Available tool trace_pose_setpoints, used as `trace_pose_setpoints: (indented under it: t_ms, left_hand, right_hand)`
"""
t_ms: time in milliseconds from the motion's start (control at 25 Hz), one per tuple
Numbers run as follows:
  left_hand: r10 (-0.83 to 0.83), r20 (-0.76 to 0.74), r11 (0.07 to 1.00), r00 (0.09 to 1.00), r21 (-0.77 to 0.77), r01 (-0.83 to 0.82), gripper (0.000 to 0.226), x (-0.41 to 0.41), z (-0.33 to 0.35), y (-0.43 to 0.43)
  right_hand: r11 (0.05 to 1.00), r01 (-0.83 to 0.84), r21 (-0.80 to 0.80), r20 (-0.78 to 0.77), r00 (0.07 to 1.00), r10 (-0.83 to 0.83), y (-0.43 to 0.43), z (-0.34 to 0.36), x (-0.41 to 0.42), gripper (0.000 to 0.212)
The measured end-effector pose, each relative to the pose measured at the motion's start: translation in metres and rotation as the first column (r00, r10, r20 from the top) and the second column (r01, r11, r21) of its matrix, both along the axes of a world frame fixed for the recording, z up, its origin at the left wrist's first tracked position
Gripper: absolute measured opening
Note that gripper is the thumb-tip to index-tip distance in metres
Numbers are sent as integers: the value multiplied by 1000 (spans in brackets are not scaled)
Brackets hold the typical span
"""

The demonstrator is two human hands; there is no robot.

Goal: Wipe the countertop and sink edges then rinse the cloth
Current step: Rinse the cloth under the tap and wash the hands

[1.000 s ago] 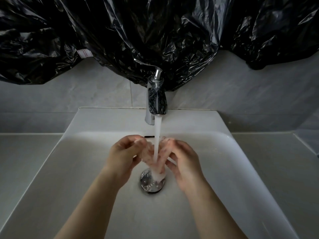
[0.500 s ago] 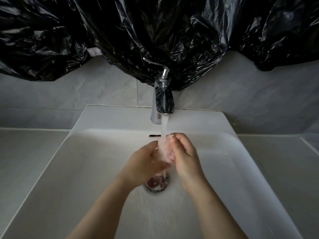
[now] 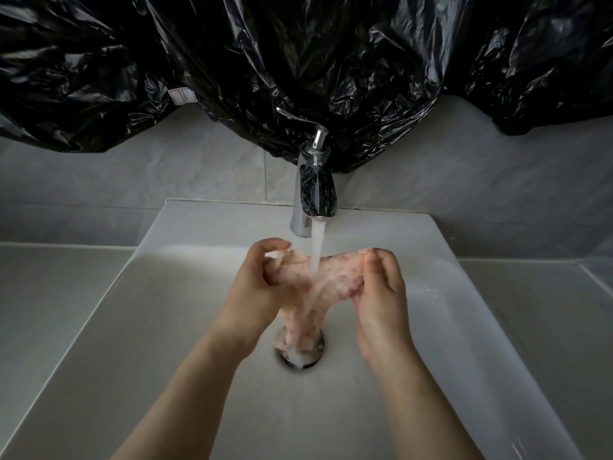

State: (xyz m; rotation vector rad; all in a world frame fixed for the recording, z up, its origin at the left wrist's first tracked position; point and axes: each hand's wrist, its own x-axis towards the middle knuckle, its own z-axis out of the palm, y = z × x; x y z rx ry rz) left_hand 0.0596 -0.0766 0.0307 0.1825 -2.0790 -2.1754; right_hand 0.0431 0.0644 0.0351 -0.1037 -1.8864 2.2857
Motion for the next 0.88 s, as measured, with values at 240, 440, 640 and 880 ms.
trace_pose_setpoints:
  t_ms: [240, 440, 640, 880]
  left_hand:
    - [-234, 91, 967, 968, 126, 222, 18, 7, 6, 0]
    - [-166, -33, 845, 986, 511, 159, 9, 8, 15, -7]
    - [-175, 198, 887, 965, 458, 67, 8, 4, 5, -14]
    - [-83, 411, 887, 908, 446, -121, 35, 10, -26, 41]
  right_hand:
    - [883, -56, 466, -108, 987, 120, 19, 9, 5, 16]
    - [587, -471, 658, 295, 879, 374, 41, 3, 2, 21]
    - [919, -380, -105, 102, 915, 390, 30, 8, -1, 16]
    - [662, -211, 719, 96, 974, 206, -36, -28, 27, 41]
